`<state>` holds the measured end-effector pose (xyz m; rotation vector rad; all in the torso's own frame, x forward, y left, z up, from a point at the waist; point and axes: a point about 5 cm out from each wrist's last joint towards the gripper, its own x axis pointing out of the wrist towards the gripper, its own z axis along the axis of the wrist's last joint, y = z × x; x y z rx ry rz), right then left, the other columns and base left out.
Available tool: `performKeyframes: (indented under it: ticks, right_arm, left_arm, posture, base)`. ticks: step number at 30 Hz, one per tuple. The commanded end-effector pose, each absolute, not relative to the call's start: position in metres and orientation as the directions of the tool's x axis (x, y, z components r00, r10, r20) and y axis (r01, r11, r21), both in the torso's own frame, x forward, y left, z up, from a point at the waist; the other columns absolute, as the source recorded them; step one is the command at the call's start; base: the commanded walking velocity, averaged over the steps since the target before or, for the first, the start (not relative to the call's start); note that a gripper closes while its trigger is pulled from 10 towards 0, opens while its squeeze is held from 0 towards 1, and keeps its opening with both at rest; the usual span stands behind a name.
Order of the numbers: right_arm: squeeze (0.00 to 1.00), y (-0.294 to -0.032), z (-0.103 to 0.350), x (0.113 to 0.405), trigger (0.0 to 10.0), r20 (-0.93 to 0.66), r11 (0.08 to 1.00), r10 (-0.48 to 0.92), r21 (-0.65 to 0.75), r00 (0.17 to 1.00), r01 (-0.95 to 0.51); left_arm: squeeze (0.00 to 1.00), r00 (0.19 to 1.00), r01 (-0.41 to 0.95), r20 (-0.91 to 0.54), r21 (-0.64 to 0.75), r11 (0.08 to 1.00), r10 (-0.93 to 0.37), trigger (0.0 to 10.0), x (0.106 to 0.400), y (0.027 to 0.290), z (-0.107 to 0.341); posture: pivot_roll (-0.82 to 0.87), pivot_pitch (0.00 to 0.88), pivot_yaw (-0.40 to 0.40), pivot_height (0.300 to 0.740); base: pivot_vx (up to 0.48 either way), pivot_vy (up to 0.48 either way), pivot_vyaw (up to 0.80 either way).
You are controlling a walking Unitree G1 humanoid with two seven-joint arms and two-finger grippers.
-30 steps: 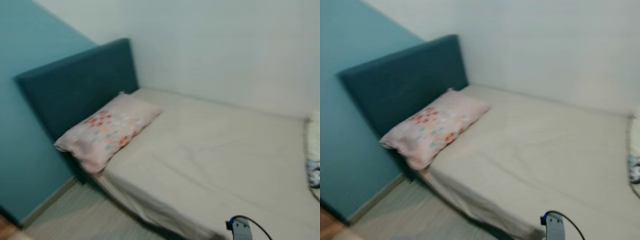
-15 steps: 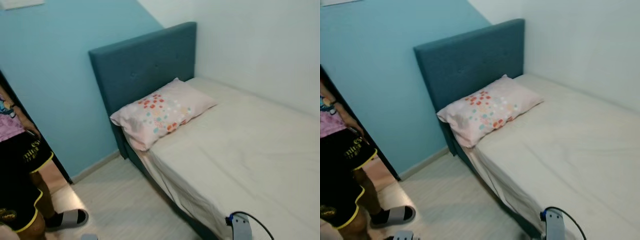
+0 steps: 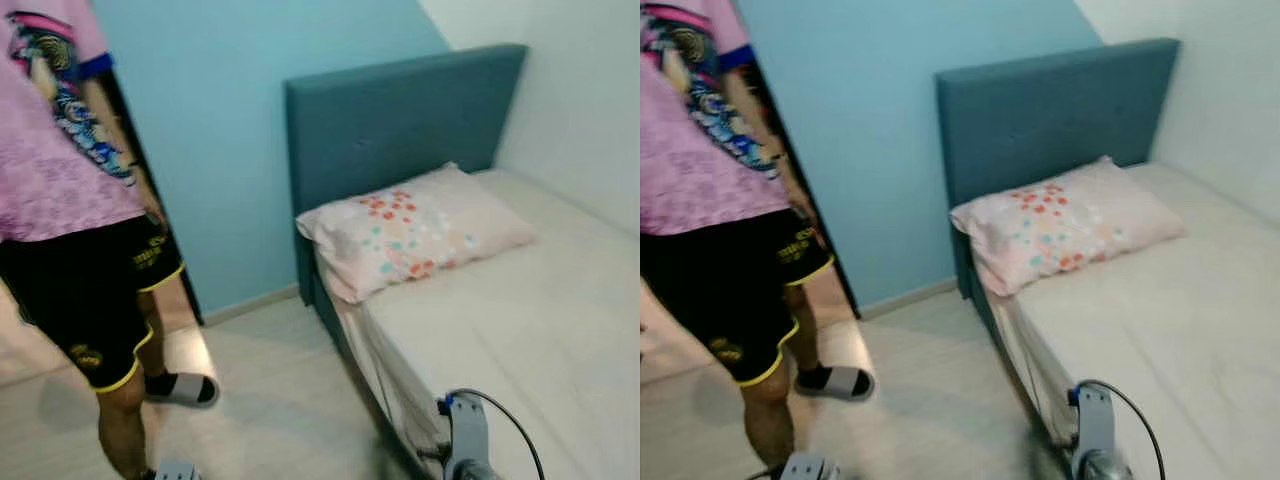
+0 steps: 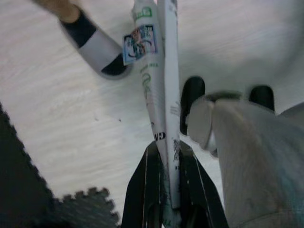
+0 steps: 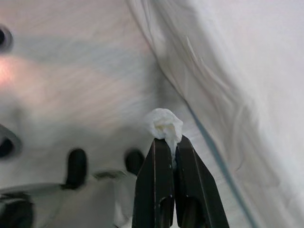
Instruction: Clean up the room
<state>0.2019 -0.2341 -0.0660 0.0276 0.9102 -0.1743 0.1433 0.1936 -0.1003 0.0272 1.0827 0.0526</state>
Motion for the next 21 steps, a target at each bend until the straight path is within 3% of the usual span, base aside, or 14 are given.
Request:
performKeyframes:
  ticks: [1, 18, 21]
  right_arm:
    - [0.0, -0.2283, -0.0669, 0.2031, 10.0, -0.792, 0.988, -0.123, -0.042, 0.598, 0.148]
    - [0.0, -0.2231, -0.0656, 0.2071, 10.0, -0.792, 0.996, -0.084, -0.075, 0.605, 0.04]
    - [0.0, -0.2221, -0.0638, 0.2106, 10.0, -0.787, 0.996, -0.074, -0.084, 0.612, 0.012]
  left_arm:
    - [0.0, 0.458, -0.037, -0.887, 0.055, 0.998, 0.065, 10.0, 0.1406, 0.1954, -0.1011]
    - [0.0, 0.461, -0.046, -0.885, 0.048, 0.998, 0.064, 10.0, 0.1383, 0.1952, -0.1018]
    - [0.0, 0.471, -0.057, -0.879, 0.05, 0.997, 0.071, 10.0, 0.14, 0.195, -0.1011]
  posture:
    - [-0.14, 0.002, 0.036, 0.74]
    - [-0.15, 0.005, 0.031, 0.74]
    - [-0.14, 0.003, -0.006, 0.74]
  base:
    - [0.0, 0.0, 0.79]
    - [0.0, 0.0, 0.79]
    - [0.0, 0.0, 0.79]
